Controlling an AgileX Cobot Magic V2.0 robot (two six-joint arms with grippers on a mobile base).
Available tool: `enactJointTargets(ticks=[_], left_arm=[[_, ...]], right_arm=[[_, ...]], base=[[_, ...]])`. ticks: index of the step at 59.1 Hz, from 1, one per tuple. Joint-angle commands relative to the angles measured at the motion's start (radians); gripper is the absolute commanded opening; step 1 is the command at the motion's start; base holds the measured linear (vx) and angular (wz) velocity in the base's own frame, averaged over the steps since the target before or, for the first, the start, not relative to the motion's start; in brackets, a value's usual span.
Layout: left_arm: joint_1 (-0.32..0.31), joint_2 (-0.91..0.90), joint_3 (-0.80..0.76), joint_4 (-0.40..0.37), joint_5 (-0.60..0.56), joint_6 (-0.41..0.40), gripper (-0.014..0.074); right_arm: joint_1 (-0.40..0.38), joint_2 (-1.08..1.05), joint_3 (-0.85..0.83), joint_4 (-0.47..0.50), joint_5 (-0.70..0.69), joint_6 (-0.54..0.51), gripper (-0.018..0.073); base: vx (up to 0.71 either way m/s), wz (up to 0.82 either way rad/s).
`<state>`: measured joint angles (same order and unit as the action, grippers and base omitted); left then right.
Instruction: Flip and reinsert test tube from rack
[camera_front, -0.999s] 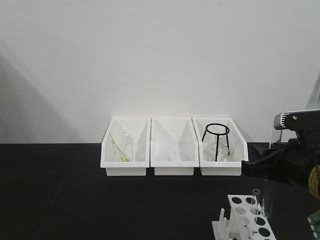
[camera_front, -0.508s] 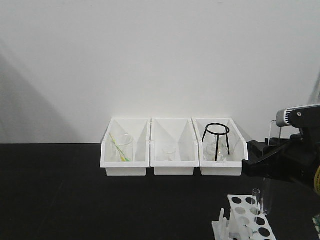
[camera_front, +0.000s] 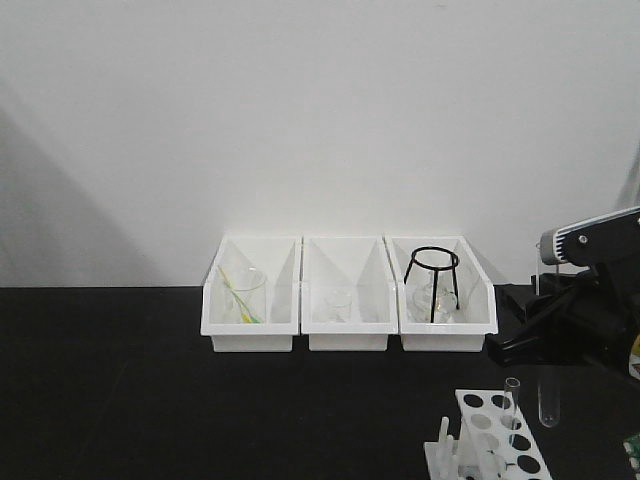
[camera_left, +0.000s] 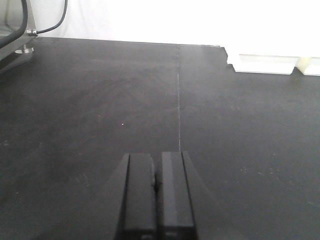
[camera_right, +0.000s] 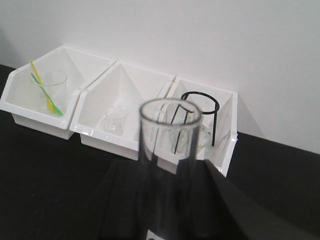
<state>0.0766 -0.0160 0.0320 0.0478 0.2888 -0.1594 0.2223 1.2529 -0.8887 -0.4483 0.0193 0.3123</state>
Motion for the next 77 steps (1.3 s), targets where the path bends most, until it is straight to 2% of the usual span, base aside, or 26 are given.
enactJointTargets(ticks=[1, 5, 10, 13, 22, 29, 38, 65, 77], left_arm=[[-0.007, -0.011, 0.000, -0.004, -0.087, 0.000, -0.0006], [-0.007, -0.011, 0.000, -0.004, -0.087, 0.000, -0.0006], [-0.007, -0.011, 0.000, -0.004, -0.087, 0.000, -0.0006], [-0.007, -0.011, 0.000, -0.004, -0.087, 0.000, -0.0006], [-0.007, -0.011, 0.000, -0.004, -0.087, 0.000, -0.0006], [-0.007, -0.011, 0.000, -0.004, -0.087, 0.000, -0.0006], [-0.007, -0.011, 0.000, -0.004, -0.087, 0.000, -0.0006], [-0.007, -0.011, 0.000, -0.004, -0.087, 0.000, -0.0006], [-0.007, -0.011, 0.000, -0.004, -0.087, 0.000, -0.0006]], right_arm=[[-0.003, -0.029, -0.034, 0.229, -0.080, -0.237, -0.0009], [-0.003, -0.029, -0.034, 0.332, -0.125, -0.320, -0.0009], [-0.003, -0.029, -0.034, 0.439, -0.222, -0.332, -0.0009], [-0.003, -0.029, -0.033, 0.467, -0.290, -0.332, -0.0009], [-0.003, -0.031, 0.061, 0.468, -0.519, -0.312, -0.0009], [-0.003, -0.026, 0.200, 0.467, -0.622, -0.324, -0.0009], [-0.003, -0.026, 0.281, 0.466, -0.665, -0.346, -0.0009], [-0.003, 0.142, 0.284, 0.463, -0.773, -0.312, -0.0009], [-0.003, 0.163, 0.284, 0.448, -0.780, -0.312, -0.0009]], base=[[0.00, 0.00], [0.00, 0.00], [0.00, 0.00], [0.00, 0.00], [0.00, 0.00], [0.00, 0.00], [0.00, 0.00], [0.00, 0.00], [0.00, 0.00]])
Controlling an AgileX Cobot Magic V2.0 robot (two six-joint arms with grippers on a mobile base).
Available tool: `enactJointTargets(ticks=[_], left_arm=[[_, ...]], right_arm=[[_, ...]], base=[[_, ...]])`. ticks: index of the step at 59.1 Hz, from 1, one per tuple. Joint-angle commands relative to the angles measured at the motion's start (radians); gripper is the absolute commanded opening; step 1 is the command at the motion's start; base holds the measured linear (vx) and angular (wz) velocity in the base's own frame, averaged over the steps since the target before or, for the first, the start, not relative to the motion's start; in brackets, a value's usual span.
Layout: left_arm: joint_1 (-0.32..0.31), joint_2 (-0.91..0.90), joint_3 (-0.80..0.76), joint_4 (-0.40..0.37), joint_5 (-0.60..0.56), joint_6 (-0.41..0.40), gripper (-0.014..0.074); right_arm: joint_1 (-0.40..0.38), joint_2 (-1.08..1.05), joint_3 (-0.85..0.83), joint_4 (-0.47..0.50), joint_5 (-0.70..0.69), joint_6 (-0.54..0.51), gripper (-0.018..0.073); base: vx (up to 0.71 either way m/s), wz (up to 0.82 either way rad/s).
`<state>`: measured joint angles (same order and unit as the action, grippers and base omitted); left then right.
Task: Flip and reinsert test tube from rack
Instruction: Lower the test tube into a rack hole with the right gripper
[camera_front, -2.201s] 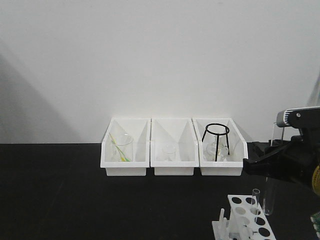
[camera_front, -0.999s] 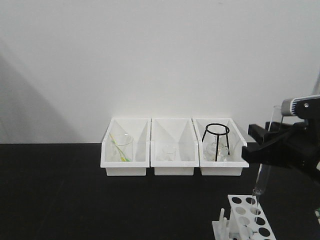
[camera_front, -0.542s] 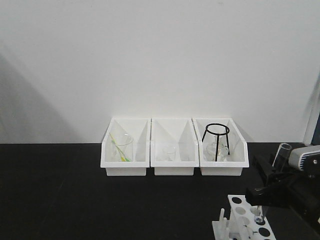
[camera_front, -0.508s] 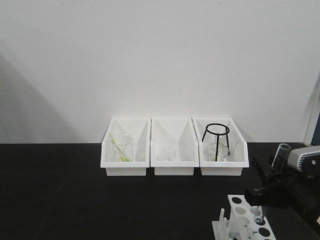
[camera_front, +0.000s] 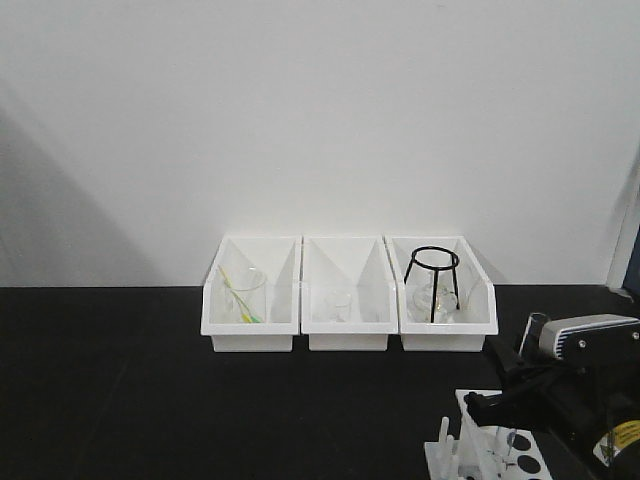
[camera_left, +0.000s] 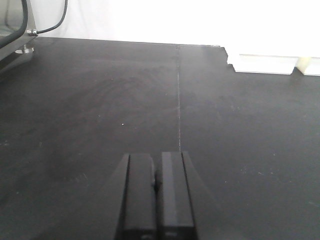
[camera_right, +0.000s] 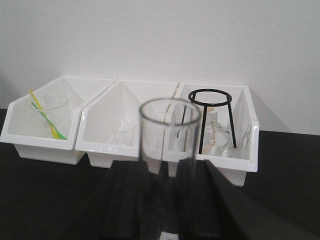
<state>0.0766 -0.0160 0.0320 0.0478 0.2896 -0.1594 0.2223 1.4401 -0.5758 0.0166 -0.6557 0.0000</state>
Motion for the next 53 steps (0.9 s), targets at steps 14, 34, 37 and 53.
enactJointTargets(ticks=[14, 34, 37, 53], left_arm=[[-0.007, -0.011, 0.000, -0.004, -0.088, 0.000, -0.0006], [-0.007, -0.011, 0.000, -0.004, -0.088, 0.000, -0.0006], [-0.007, -0.011, 0.000, -0.004, -0.088, 0.000, -0.0006], [-0.007, -0.011, 0.000, -0.004, -0.088, 0.000, -0.0006]], right_arm=[[-0.003, -0.023, 0.001, -0.031, -0.147, 0.000, -0.0009], [-0.003, 0.094, 0.060, -0.145, -0.313, 0.051, -0.0009], [-0.003, 0.115, 0.060, -0.139, -0.339, 0.052, -0.0009], [-0.003, 0.213, 0.060, -0.046, -0.370, 0.053, -0.0002]], base=[[0.00, 0.00], [0.00, 0.00], [0.00, 0.00], [0.00, 0.00]])
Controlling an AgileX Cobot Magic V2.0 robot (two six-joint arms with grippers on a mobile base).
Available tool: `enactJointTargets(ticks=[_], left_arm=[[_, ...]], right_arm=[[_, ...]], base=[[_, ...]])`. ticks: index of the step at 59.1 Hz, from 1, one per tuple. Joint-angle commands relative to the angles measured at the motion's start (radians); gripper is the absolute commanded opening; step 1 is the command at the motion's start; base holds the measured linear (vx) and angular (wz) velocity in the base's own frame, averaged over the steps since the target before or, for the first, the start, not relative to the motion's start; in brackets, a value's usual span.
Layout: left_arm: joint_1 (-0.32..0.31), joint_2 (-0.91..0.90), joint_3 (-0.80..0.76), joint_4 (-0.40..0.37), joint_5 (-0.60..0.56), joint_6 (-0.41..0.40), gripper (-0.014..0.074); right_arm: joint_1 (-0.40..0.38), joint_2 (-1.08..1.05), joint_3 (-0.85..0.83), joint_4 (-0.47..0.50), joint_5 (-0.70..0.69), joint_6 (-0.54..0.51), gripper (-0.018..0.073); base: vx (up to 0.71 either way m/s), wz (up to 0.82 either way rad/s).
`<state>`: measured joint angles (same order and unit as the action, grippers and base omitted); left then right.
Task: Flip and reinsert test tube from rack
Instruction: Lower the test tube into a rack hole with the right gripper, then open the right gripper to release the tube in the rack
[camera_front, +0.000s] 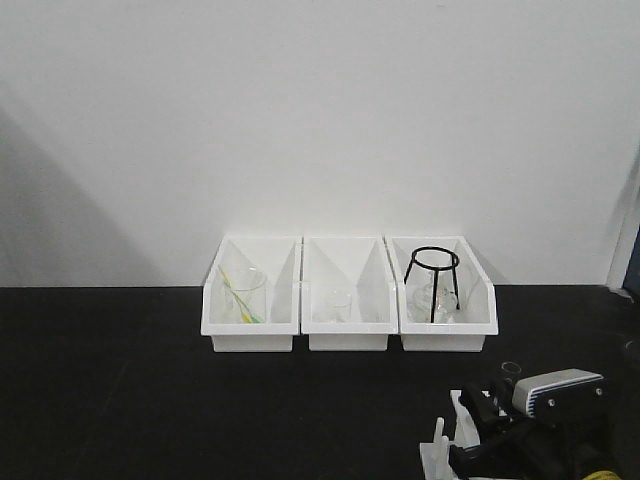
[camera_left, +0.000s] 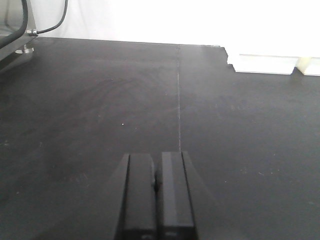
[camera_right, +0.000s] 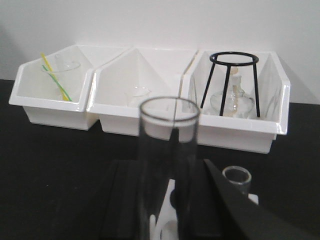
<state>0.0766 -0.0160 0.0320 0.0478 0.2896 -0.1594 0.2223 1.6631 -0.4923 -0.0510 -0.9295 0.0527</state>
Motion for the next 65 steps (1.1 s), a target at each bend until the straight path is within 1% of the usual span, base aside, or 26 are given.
enactJointTargets(ticks=[1, 9, 14, 22, 31, 36, 40, 44, 54, 59, 65], left_arm=[[-0.007, -0.011, 0.000, -0.004, -0.088, 0.000, -0.0006], [-0.007, -0.011, 0.000, -0.004, -0.088, 0.000, -0.0006], [-0.007, -0.011, 0.000, -0.004, -0.088, 0.000, -0.0006], [-0.007, -0.011, 0.000, -0.004, -0.088, 0.000, -0.0006], [-0.007, -0.011, 0.000, -0.004, -0.088, 0.000, -0.0006], [-0.007, -0.011, 0.000, -0.004, -0.088, 0.000, -0.0006], [-0.007, -0.011, 0.000, -0.004, -0.088, 0.000, -0.0006], [-0.007, -0.011, 0.000, -0.004, -0.088, 0.000, -0.0006], [-0.007, -0.011, 0.000, -0.004, -0.088, 0.000, -0.0006], [-0.007, -0.011, 0.000, -0.004, -0.088, 0.000, -0.0006], [-0.007, -0.011, 0.000, -0.004, -0.088, 0.000, -0.0006]], right_arm=[[-0.003, -0.005, -0.023, 0.021, -0.096, 0.000, -0.0001], [-0.002, 0.028, -0.023, 0.014, -0.101, 0.000, 0.0041], [-0.002, 0.033, -0.023, 0.009, -0.101, 0.000, 0.0096], [-0.002, 0.033, -0.023, 0.009, -0.120, 0.000, 0.0231], [-0.002, 0.014, -0.023, 0.009, -0.105, 0.000, 0.0414], [-0.002, -0.033, -0.023, 0.002, -0.086, 0.000, 0.0488], [-0.002, -0.094, -0.023, -0.004, -0.064, -0.003, 0.0523], [-0.002, -0.165, -0.023, -0.004, -0.008, -0.004, 0.0531], [-0.002, -0.410, -0.028, -0.007, 0.200, -0.004, 0.0529], [-0.002, -0.561, -0.055, -0.007, 0.346, -0.004, 0.0529], [-0.002, -0.706, -0.102, -0.006, 0.560, -0.004, 0.0529]], base=[[0.00, 0.00], [0.00, 0.00], [0.00, 0.00], [0.00, 0.00], [0.00, 0.00], [0.00, 0.00], [0.00, 0.00], [0.00, 0.00], [0.00, 0.00], [0.00, 0.00], [0.00, 0.00]])
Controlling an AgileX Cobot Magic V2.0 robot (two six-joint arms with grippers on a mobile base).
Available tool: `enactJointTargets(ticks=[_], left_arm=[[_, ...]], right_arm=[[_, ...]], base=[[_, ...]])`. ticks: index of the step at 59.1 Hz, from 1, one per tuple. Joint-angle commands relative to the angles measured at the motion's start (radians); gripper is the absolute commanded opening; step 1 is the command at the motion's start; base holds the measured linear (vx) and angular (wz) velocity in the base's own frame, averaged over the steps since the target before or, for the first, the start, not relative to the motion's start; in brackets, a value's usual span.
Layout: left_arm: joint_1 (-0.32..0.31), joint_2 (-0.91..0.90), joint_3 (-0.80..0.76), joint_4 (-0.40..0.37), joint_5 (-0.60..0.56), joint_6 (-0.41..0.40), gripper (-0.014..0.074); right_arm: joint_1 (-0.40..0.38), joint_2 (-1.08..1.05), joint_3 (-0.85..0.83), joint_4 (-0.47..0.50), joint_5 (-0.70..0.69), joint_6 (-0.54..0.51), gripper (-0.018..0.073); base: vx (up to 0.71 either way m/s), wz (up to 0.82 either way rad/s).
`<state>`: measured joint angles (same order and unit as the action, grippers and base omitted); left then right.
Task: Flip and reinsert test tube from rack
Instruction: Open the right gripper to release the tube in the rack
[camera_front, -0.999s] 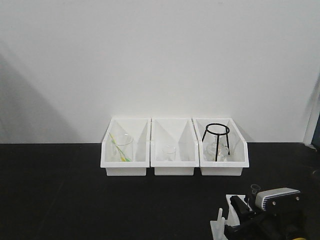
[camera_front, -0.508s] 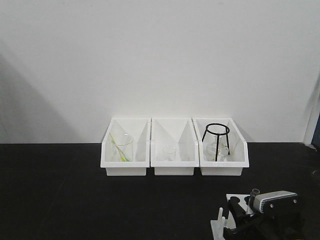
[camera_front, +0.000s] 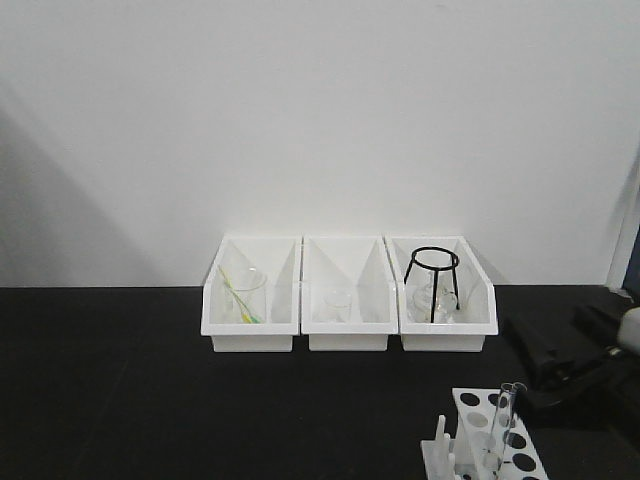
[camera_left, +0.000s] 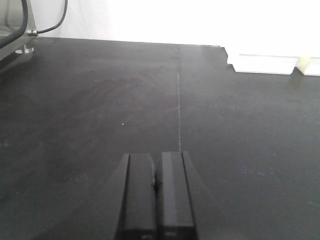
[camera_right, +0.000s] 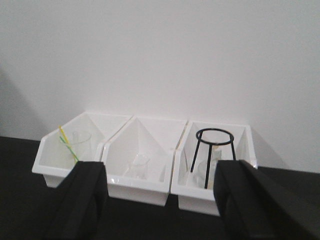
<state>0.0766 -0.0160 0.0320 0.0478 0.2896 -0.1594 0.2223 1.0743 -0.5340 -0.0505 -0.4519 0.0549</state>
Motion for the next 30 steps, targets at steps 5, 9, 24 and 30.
enactJointTargets(ticks=[5, 9, 24, 30], left_arm=[[-0.007, -0.011, 0.000, -0.004, -0.088, 0.000, -0.0006], [-0.007, -0.011, 0.000, -0.004, -0.088, 0.000, -0.0006], [-0.007, -0.011, 0.000, -0.004, -0.088, 0.000, -0.0006], [-0.007, -0.011, 0.000, -0.004, -0.088, 0.000, -0.0006]], right_arm=[[-0.002, -0.203, -0.066, -0.006, 0.178, -0.005, 0.0529], [-0.002, -0.262, -0.065, -0.006, 0.237, -0.005, 0.0529], [-0.002, -0.386, -0.065, -0.006, 0.284, -0.006, 0.0529], [-0.004, -0.409, -0.065, -0.007, 0.280, -0.015, 0.0521]], base=[[0.00, 0.00], [0.00, 0.00], [0.00, 0.00], [0.00, 0.00]])
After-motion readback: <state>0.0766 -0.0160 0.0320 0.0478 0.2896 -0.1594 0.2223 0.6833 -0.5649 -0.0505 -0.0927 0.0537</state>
